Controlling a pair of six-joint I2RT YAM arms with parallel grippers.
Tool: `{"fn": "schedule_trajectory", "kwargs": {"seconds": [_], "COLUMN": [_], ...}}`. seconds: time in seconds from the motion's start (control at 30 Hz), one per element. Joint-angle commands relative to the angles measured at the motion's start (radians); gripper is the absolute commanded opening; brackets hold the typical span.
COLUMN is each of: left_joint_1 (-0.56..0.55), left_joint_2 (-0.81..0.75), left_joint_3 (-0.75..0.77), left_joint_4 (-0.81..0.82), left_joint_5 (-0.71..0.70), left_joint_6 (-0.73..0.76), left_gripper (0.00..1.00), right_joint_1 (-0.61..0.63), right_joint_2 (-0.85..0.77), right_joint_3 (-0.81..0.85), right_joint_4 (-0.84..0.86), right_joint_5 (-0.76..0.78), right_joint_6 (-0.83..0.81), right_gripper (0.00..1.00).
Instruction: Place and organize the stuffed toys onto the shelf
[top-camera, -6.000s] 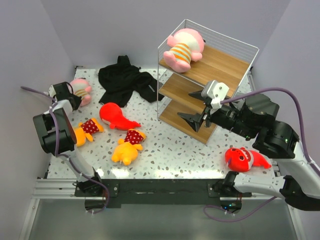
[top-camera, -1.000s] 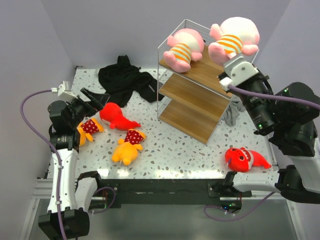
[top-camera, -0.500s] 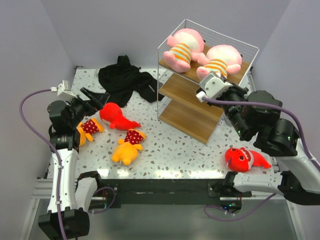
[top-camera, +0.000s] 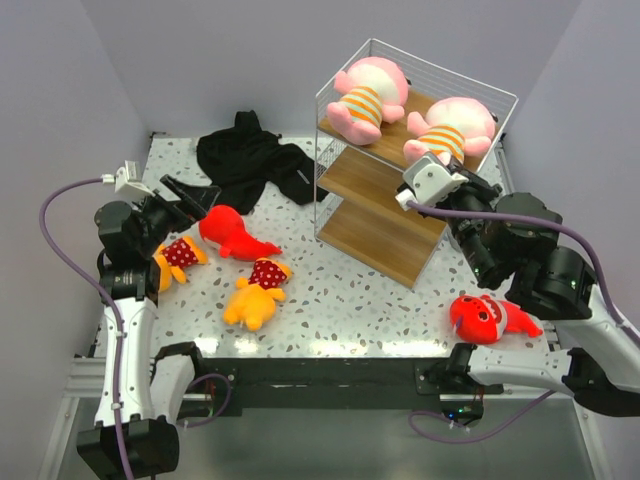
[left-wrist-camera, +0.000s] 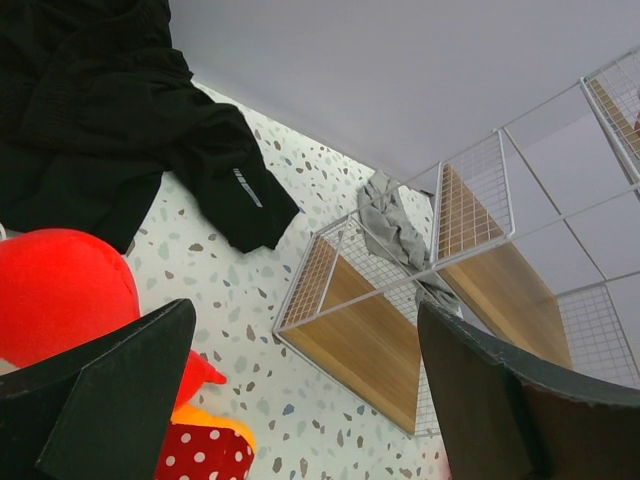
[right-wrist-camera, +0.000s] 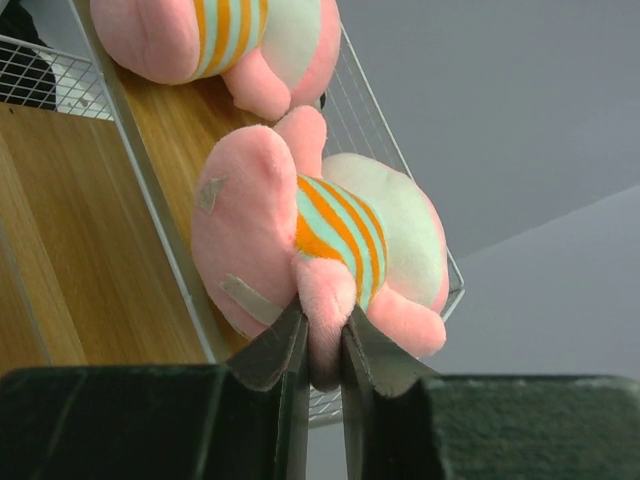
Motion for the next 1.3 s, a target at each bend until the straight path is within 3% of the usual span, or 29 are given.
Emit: {"fn": "schedule_trajectory", "kwargs": {"seconds": [0.0, 0.13, 0.33, 0.63, 0.77, 1.0, 1.27], "left_joint_1": [0.002, 0.000, 0.001, 0.001, 0.000, 0.000, 0.000], "left_joint_2": [-0.016, -0.019, -0.011, -0.001, -0.005, -0.004, -0.007], "left_joint_3": [0.026, 0.029, 0.030, 0.054, 0.052, 0.052, 0.052], "left_joint_4": [0.039, 0.036, 0.042, 0.039, 0.042, 0.045, 0.045], "left_joint_5": [0.016, 0.015, 0.022, 0.022, 0.024, 0.021, 0.019], "left_joint_6": [-0.014, -0.013, -0.029, -0.033, -0.037, -0.040, -0.040], "left_gripper": [0.98, 0.98, 0.97, 0.98, 0.98, 0.98, 0.97], "right_joint_1": [0.001, 0.001, 0.001, 0.001, 0.001, 0.001, 0.001], "right_joint_2": [-0.016, -0.024, -0.027, -0.026, -0.018, 0.049, 0.109], "right_joint_3": [-0.008, -0.011, -0.023, -0.026, -0.022, 0.118, 0.237], "right_joint_4": [0.086, 0.100, 0.090, 0.080, 0.074, -0.071, -0.219], "right_joint_5": [0.045, 0.045, 0.058, 0.067, 0.061, 0.022, -0.018], "right_joint_6": [-0.042, -0.045, -0.042, -0.043, -0.039, 0.038, 0.145], "right_gripper": [0.20, 0.25, 0.45, 0.47, 0.57, 0.69, 0.72]}}
